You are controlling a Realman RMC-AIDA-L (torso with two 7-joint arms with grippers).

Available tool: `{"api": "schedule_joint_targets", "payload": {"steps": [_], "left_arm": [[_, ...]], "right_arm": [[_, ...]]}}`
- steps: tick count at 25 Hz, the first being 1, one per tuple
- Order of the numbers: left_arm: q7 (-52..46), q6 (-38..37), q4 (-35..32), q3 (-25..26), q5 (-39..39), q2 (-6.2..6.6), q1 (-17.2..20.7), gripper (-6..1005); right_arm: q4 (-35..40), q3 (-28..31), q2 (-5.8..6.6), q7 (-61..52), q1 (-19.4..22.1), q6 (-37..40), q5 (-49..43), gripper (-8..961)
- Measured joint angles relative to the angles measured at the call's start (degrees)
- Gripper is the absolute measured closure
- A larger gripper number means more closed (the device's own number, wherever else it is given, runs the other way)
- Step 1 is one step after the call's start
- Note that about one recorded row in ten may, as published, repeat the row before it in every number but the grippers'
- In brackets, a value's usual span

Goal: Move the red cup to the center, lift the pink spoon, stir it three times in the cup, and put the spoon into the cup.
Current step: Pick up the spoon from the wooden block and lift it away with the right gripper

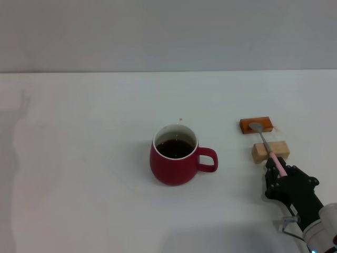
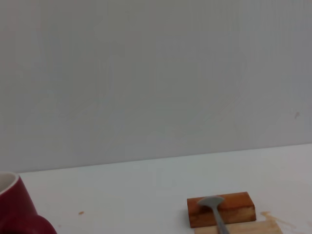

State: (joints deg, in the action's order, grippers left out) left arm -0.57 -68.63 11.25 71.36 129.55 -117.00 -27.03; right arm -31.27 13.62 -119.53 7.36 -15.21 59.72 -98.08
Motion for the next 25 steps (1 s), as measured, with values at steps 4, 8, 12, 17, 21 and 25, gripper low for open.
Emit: {"api": "schedule_joint_targets", "payload": {"steps": [4, 8, 12, 17, 21, 25], "left_arm": [[-0.1, 0.1, 0.0, 0.0, 0.0, 0.02, 0.1, 182], [-0.1, 0.1, -0.1, 0.0, 0.0, 0.04, 0.0, 182], [-0.1, 0.1, -0.1, 0.0, 0.0, 0.06, 0.0, 182], [-0.1, 0.4, -0.2, 0.0, 0.0, 0.23, 0.0, 182], [-0.1, 1.2, -0.2, 0.0, 0.0, 0.32, -0.1, 182], [0.0, 1.7, -0.2, 0.0, 0.0, 0.4, -0.4, 182]], "right_arm": [[-0.1, 0.0, 0.0, 0.1, 0.0, 0.8, 0.0, 795], [-0.4, 0.1, 0.05, 1.4, 0.0, 1.8, 0.0, 797], [-1.3, 0.9, 0.15, 3.8, 0.2, 2.7, 0.0, 796], [-1.7, 0.9, 0.18, 4.1, 0.3, 2.9, 0.0, 796], [-3.4, 0.9, 0.26, 6.2, 0.4, 2.9, 0.0, 797], [-8.3, 1.8, 0.72, 12.7, 1.0, 3.5, 0.0, 796]]}}
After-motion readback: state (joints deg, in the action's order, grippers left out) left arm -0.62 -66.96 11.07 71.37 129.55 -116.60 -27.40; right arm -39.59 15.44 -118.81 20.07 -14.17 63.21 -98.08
